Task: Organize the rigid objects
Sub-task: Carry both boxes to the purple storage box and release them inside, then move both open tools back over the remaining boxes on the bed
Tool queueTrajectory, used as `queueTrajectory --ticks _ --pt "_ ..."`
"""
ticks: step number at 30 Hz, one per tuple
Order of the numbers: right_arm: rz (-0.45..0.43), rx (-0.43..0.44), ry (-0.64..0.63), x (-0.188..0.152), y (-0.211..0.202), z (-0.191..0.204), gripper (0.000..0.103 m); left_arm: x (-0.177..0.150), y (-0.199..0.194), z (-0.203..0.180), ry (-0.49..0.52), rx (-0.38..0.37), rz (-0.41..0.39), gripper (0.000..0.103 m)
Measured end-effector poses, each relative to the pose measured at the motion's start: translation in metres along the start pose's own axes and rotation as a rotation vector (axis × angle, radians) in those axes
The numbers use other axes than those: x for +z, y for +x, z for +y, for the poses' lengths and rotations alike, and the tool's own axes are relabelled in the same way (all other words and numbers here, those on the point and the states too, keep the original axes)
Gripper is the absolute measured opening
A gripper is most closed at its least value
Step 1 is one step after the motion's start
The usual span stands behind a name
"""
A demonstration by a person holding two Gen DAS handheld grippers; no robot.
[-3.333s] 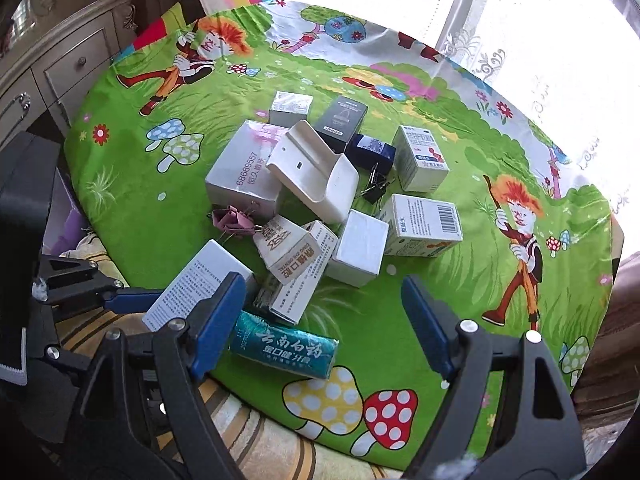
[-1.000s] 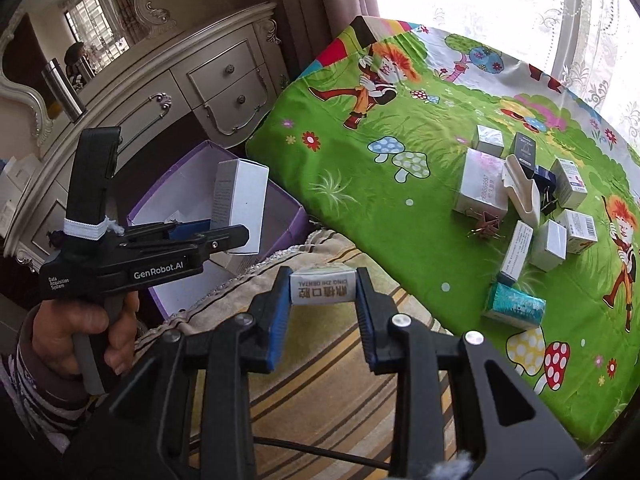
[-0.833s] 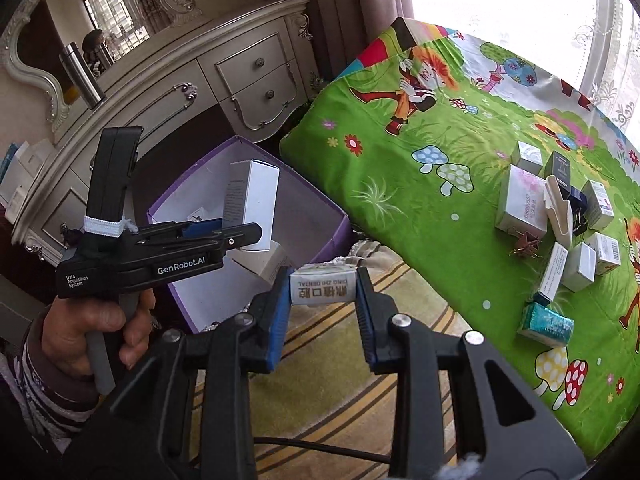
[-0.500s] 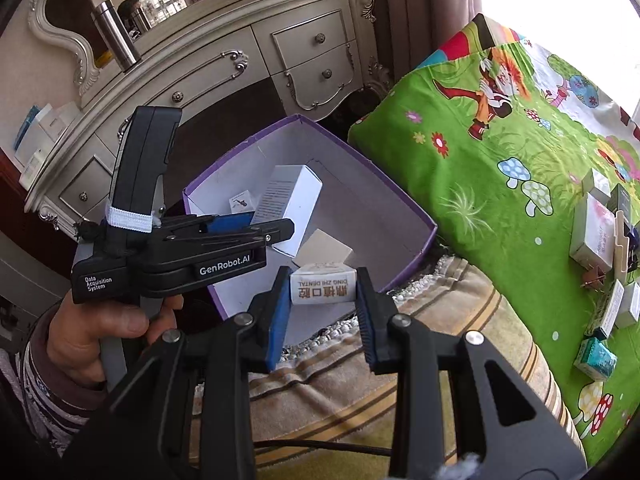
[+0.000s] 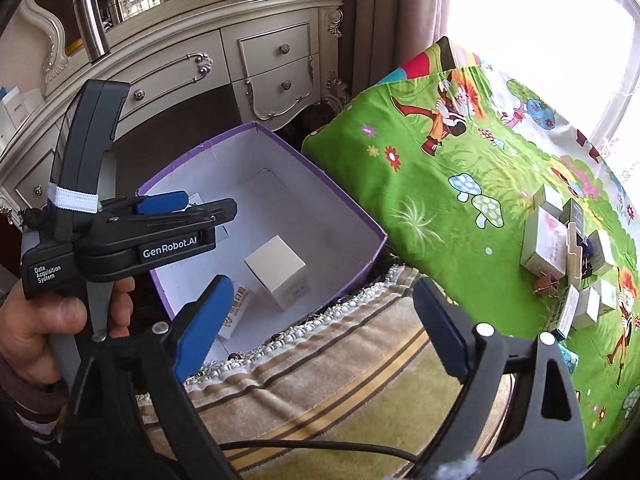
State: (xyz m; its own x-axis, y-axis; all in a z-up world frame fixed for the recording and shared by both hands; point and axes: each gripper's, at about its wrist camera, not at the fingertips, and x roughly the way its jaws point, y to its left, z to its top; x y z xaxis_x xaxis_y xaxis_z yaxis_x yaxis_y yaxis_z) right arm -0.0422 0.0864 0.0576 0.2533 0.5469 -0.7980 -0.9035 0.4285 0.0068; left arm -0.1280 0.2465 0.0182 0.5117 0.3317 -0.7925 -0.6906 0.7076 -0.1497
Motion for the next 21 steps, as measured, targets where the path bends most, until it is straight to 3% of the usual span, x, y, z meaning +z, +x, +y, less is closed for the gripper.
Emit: queueTrajectory --ticks 4,15,21 --pt "-0.016 -0.042 0.044 -0.003 -0.007 -0.013 0.093 0.000 -0.005 -0.016 0.061 -0.082 -0.004 0.068" --pt "-0.039 -0.108 0.167 -0.022 -0.024 -0.060 0.093 -0.001 -0.012 -0.049 0.130 -0.104 -0.005 0.068" --pt "-0.040 -0.176 0.241 -0.040 -0.037 -0.097 0.093 -0.002 -0.008 -0.068 0.150 -0.164 0.012 0.068"
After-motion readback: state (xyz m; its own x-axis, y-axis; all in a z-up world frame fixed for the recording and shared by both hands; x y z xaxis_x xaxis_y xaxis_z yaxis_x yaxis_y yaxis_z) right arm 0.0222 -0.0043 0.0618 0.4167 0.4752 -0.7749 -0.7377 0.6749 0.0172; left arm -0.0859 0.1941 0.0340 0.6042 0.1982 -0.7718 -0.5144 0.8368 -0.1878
